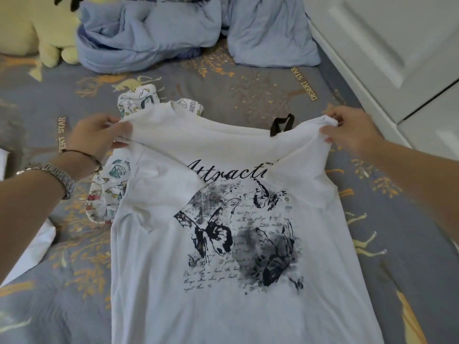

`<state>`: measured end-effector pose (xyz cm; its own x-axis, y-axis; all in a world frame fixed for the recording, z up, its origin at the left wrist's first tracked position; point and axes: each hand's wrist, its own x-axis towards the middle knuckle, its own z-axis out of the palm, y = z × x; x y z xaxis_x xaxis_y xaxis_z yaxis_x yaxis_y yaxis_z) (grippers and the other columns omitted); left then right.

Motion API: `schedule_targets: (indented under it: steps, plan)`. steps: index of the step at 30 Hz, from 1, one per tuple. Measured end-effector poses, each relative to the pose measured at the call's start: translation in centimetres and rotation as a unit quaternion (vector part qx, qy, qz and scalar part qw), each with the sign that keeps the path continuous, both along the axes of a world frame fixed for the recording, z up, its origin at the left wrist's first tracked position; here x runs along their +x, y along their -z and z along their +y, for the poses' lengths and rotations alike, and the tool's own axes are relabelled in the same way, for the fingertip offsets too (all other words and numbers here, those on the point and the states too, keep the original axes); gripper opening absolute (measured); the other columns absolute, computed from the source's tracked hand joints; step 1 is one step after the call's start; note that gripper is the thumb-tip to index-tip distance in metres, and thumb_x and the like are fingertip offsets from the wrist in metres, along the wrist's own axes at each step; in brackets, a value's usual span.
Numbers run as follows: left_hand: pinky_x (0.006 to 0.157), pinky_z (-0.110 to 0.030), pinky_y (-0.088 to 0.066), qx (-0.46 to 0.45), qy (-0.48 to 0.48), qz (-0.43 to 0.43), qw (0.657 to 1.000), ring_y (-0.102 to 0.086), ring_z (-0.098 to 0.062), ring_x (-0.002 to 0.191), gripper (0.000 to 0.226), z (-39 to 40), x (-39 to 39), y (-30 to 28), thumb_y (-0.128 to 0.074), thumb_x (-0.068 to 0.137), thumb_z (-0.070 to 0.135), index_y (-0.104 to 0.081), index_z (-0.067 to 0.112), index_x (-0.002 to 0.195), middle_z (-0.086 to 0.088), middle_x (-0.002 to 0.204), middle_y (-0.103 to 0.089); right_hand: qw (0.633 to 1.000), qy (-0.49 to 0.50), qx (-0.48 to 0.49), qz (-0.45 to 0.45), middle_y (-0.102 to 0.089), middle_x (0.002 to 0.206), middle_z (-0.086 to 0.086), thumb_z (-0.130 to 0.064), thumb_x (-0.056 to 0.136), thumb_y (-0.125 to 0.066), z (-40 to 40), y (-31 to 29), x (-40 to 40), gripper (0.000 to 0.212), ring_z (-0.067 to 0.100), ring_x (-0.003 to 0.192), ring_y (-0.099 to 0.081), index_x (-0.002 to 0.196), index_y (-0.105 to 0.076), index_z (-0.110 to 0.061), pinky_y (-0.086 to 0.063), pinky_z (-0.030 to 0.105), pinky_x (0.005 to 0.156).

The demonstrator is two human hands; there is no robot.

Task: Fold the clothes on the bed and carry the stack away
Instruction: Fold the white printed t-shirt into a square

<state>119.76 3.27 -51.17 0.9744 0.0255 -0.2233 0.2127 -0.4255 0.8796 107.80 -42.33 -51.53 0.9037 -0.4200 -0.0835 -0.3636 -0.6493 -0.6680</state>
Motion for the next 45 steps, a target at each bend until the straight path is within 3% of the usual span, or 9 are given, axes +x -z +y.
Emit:
schedule_targets:
  steps: [5,8,16,20,25,30,37,40,45]
  plan:
    - [0.057,-0.008,-0.051,0.051,0.048,0.016,0.997,-0.062,0.01,0.057,0.009,3.0,-5.5,-1.0,-0.076,0.073,0.023,-0.067,0.023,0.075,0.016,0.06,-0.069,0.998,-0.062,-0.013,-0.007,-0.066,0.066,-0.014,0.002,0.077,-0.066,0.5,-1.3,-5.7,0.013,-0.008,0.059,-0.053,0.087,-0.067,-0.007,-0.038,0.005,0.055]
    - [0.056,0.0,-0.044,0.132,0.1,0.007,0.986,-0.056,0.011,0.053,0.013,5.0,-9.2,-1.1,-0.077,0.072,0.022,-0.066,0.028,0.066,0.015,0.06,-0.067,0.994,-0.096,-0.04,-0.011,-0.066,0.07,0.001,0.003,0.075,-0.069,1.4,-1.5,-9.1,0.014,-0.008,0.058,-0.054,0.088,-0.07,-0.002,-0.036,0.0,0.054]
    - [0.062,0.0,-0.038,0.288,0.26,-0.072,0.919,-0.057,-0.012,0.063,0.021,6.3,-17.0,4.1,-0.073,0.071,-0.006,-0.065,0.014,0.072,-0.005,0.067,-0.061,0.944,-0.28,-0.172,0.037,-0.069,0.085,0.013,0.012,0.073,-0.061,3.0,3.5,-17.6,0.028,0.029,0.077,-0.063,0.091,-0.072,-0.007,-0.044,0.03,0.066]
    - [0.068,-0.028,-0.042,0.368,0.299,-0.072,0.877,-0.057,-0.022,0.067,0.018,6.7,-18.9,7.1,-0.073,0.072,-0.001,-0.07,0.016,0.074,-0.004,0.07,-0.066,0.939,-0.3,-0.152,0.068,-0.068,0.091,0.014,0.015,0.073,-0.059,3.0,6.8,-20.3,0.032,0.033,0.085,-0.064,0.092,-0.074,-0.006,-0.052,0.044,0.077]
    - [0.075,-0.045,-0.051,0.43,0.272,-0.006,0.861,-0.062,-0.033,0.082,0.013,7.5,-19.7,9.0,-0.065,0.078,0.008,-0.07,0.019,0.077,-0.013,0.085,-0.07,0.933,-0.315,-0.142,0.1,-0.064,0.094,0.013,0.01,0.077,-0.063,3.2,9.9,-22.0,0.03,0.031,0.09,-0.061,0.099,-0.074,-0.007,-0.048,0.036,0.079]
    - [0.072,-0.036,-0.045,0.486,0.271,-0.018,0.831,-0.06,-0.037,0.091,0.014,6.2,-20.4,9.1,-0.058,0.082,0.006,-0.07,0.012,0.085,-0.019,0.093,-0.068,0.923,-0.326,-0.153,0.136,-0.058,0.095,0.005,0.001,0.08,-0.065,2.8,11.4,-22.6,0.033,0.024,0.093,-0.055,0.108,-0.072,-0.016,-0.036,0.025,0.075]
    - [0.081,-0.035,-0.048,0.556,0.332,0.061,0.759,-0.058,-0.029,0.102,0.017,4.7,-20.0,7.7,-0.054,0.088,0.02,-0.068,0.028,0.091,-0.005,0.107,-0.065,0.879,-0.378,-0.168,0.238,-0.055,0.102,0.001,-0.011,0.087,-0.058,2.5,9.2,-21.1,0.031,0.022,0.104,-0.055,0.115,-0.067,-0.022,-0.048,0.037,0.085]
    - [0.09,-0.033,-0.046,0.461,0.339,0.089,0.815,-0.059,-0.023,0.103,0.02,4.9,-18.8,7.1,-0.064,0.083,0.018,-0.068,0.025,0.101,-0.002,0.109,-0.066,0.87,-0.367,-0.189,0.271,-0.057,0.111,-0.004,-0.025,0.089,-0.056,2.8,7.6,-19.5,0.025,0.015,0.11,-0.052,0.111,-0.066,-0.027,-0.044,0.031,0.089]
    - [0.079,-0.017,-0.042,0.294,0.293,-0.003,0.91,-0.065,-0.018,0.091,0.02,3.9,-14.0,5.9,-0.068,0.08,0.008,-0.067,0.021,0.095,0.0,0.091,-0.069,0.949,-0.259,-0.11,0.142,-0.061,0.106,0.004,-0.016,0.083,-0.068,3.2,5.3,-14.6,0.021,0.019,0.099,-0.055,0.104,-0.067,-0.016,-0.035,0.022,0.078]
